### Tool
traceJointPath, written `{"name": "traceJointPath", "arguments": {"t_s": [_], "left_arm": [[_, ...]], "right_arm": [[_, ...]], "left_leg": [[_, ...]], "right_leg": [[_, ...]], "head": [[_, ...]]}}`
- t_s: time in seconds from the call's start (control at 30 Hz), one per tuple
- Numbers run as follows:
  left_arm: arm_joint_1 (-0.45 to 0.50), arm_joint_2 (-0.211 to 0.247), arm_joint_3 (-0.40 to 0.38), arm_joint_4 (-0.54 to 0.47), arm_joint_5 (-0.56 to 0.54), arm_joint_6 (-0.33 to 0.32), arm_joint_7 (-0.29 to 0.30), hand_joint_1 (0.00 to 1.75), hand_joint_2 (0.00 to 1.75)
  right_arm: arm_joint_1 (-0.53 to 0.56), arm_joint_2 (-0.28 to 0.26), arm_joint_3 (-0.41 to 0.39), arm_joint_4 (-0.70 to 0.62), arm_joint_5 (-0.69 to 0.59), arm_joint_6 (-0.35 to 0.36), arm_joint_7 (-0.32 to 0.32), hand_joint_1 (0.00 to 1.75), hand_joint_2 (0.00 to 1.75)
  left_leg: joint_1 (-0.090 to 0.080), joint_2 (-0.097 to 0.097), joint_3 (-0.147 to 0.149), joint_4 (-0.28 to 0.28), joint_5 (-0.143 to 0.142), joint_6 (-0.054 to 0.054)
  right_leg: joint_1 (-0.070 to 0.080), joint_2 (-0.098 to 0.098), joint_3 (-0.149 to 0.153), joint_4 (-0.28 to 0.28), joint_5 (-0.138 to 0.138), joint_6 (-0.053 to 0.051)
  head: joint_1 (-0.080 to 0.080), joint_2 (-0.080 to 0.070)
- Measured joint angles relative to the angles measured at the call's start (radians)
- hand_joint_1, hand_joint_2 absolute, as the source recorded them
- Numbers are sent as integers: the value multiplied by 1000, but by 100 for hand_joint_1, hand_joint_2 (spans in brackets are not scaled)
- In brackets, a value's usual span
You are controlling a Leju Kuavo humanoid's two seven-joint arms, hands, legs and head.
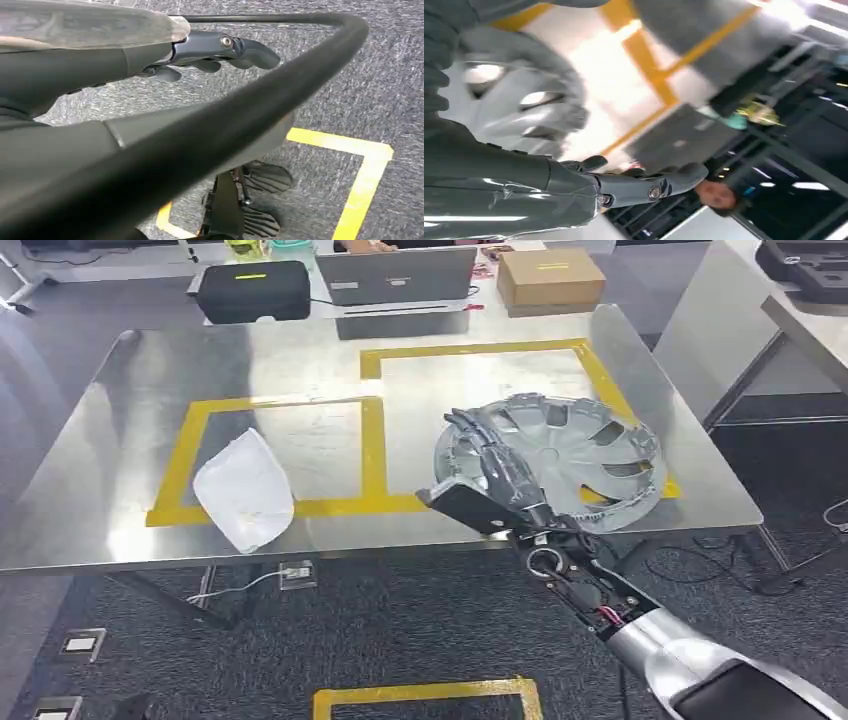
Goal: Take the parts from the cabinet and place them on the table.
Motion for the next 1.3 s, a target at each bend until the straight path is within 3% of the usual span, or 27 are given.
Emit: {"name": "traceJointPath", "arguments": {"t_s": [0.2, 0.37, 0.43, 0.47, 0.53, 0.57, 0.6, 0.63, 0.67, 0.7, 0.73, 0.77, 0.8, 0.83, 0.9, 0.93, 0.97, 1.0, 1.07, 1.1, 1.13, 1.17, 1.2, 1.23, 1.27, 1.3], "left_arm": [[5, 0, 0, 0, 6, 6, 6, 0, 0], [7, 0, 0, 0, 13, 9, 7, 0, 0], [5, -2, 0, 0, 15, 9, 7, 0, 0], [6, -3, 0, 0, 17, 9, 10, 0, 0], [6, -5, 0, 0, 19, 9, 12, 0, 0], [6, -9, 0, 0, 20, 9, 12, 0, 0], [6, -13, 0, 0, 21, 9, 13, 0, 0], [7, -18, 0, 0, 22, 10, 13, 0, 0], [7, -23, 0, 0, 22, 10, 13, 0, 0], [7, -29, 0, 0, 23, 10, 13, 0, 0], [8, -34, 0, 0, 23, 10, 13, 0, 0], [8, -34, 0, 0, 24, 11, 13, 0, 0], [9, -37, 0, 0, 26, 10, 13, 0, 0], [6, -43, 0, 0, 26, 9, 12, 0, 0], [3, -51, 0, 0, 26, 6, 12, 0, 0], [3, -55, 0, 0, 26, 6, 12, 0, 0], [3, -57, 0, 0, 26, 6, 12, 0, 0], [2, -60, 0, 0, 25, 6, 12, 0, 0], [4, -65, 0, 0, 22, 7, 12, 0, 0], [6, -66, 0, 0, 20, 7, 14, 0, 0], [7, -68, 0, 0, 18, 7, 15, 0, 0], [8, -69, 0, 0, 18, 7, 18, 0, 0], [7, -69, 0, 0, 18, 7, 19, 0, 0], [7, -69, 0, 0, 16, 7, 21, 0, 0], [7, -65, 0, 0, 15, 6, 21, 0, 0], [7, -66, 0, 0, 15, 4, 23, 0, 0]], "right_arm": [[88, -45, -46, -314, -349, 91, -156, 0, 0], [142, -83, -73, -512, -396, 122, -173, 0, 0], [150, -94, -82, -562, -404, 128, -185, 0, 0], [153, -99, -86, -585, -416, 138, -201, 0, 0], [171, -111, -89, -626, -438, 151, -219, 0, 0], [187, -117, -90, -649, -441, 154, -223, 0, 0], [203, -122, -91, -665, -446, 156, -225, 0, 0], [217, -126, -92, -678, -455, 158, -227, 0, 0], [230, -131, -95, -689, -468, 162, -231, 0, 0], [242, -132, -97, -700, -482, 173, -241, 0, 0], [251, -132, -98, -706, -494, 183, -251, 0, 0], [259, -133, -98, -706, -502, 193, -259, 0, 0], [267, -133, -97, -710, -508, 203, -265, 0, 0], [282, -133, -97, -709, -511, 213, -273, 0, 0], [307, -133, -97, -708, -513, 232, -281, 0, 0], [315, -131, -96, -708, -510, 241, -285, 0, 0], [319, -131, -95, -708, -507, 246, -288, 0, 0], [323, -130, -95, -707, -504, 250, -290, 0, 0], [345, -130, -96, -706, -495, 254, -291, 0, 0], [359, -130, -97, -706, -492, 254, -290, 0, 0], [369, -130, -98, -706, -487, 254, -288, 0, 0], [377, -130, -101, -707, -484, 251, -288, 0, 0], [384, -130, -106, -710, -482, 251, -286, 0, 0], [388, -130, -111, -714, -481, 249, -282, 0, 0], [392, -130, -114, -719, -478, 247, -279, 0, 0], [396, -130, -117, -722, -477, 246, -277, 0, 0]], "left_leg": [[-2, 0, -1, 9, -5, 7], [-7, 2, -3, 14, -8, 16], [8, 16, 12, -11, 4, 27], [9, 19, 18, -17, 5, 32], [11, 29, 22, -17, 3, 35], [11, 34, 22, -17, 1, 35], [13, 38, 25, -16, -1, 32], [14, 43, 29, -16, -4, 28], [17, 49, 33, -16, -9, 24], [21, 56, 41, -14, -15, 17], [21, 62, 47, -11, -22, 9], [15, 68, 48, -9, -27, 0], [7, 73, 43, 3, -31, -7], [8, 81, 45, -2, -30, -11], [10, 106, 49, -5, -32, -19], [15, 80, 50, 3, -46, -25], [16, 43, 32, 41, -72, -25], [17, 28, -9, 117, -109, -24], [13, 20, -107, 295, -174, -22], [11, 20, -143, 346, -180, -19], [9, 18, -152, 343, -158, -14], [5, 16, -135, 291, -113, -5], [1, 9, -103, 209, -62, 5], [-5, -13, -58, 108, -12, 18], [-8, -62, -27, 37, 4, 32], [-10, -59, -22, 21, 2, 30]], "right_leg": [[-3, 0, 2, -2, 0, 4], [-7, 1, 5, -5, 3, 16], [-7, 3, -3, 4, -6, 24], [-3, 1, -20, 50, -37, 28], [-8, 1, -94, 211, -107, 35], [-11, 0, -133, 287, -132, 39], [-14, -2, -151, 319, -133, 42], [-18, -5, -143, 297, -109, 45], [-20, -9, -115, 236, -69, 48], [-22, -20, -64, 132, -15, 50], [-23, -49, -21, 44, 24, 53], [-8, -81, -9, 19, -2, 56], [-14, -73, 2, 6, 0, 34], [-10, -65, -5, 9, 1, 26], [-7, -40, -10, 12, 2, 10], [-11, -32, -8, 8, 4, 4], [-12, -23, -8, 8, 4, 0], [-11, -14, -9, 8, 5, -5], [-6, 7, -9, 8, 4, -12], [-3, 19, -9, 8, 4, -13], [-1, 31, -8, 8, 4, -13], [1, 46, -6, 8, 5, -14], [4, 60, -5, 8, 5, -15], [6, 72, -3, 7, 6, -15], [0, 79, -3, 7, 6, -15], [8, 94, -7, 8, 6, -13]], "head": [[-6, 0], [-5, 0], [-7, 0], [-1, 0], [14, 0], [18, 0], [23, 0], [26, 0], [29, 0], [34, 0], [41, 0], [51, 0], [57, 0], [43, 0], [37, 0], [33, 0], [21, 0], [13, 0], [-4, 0], [-7, 0], [-10, 0], [-13, 0], [-17, 0], [-20, 0], [-21, 0], [-19, 0]]}}
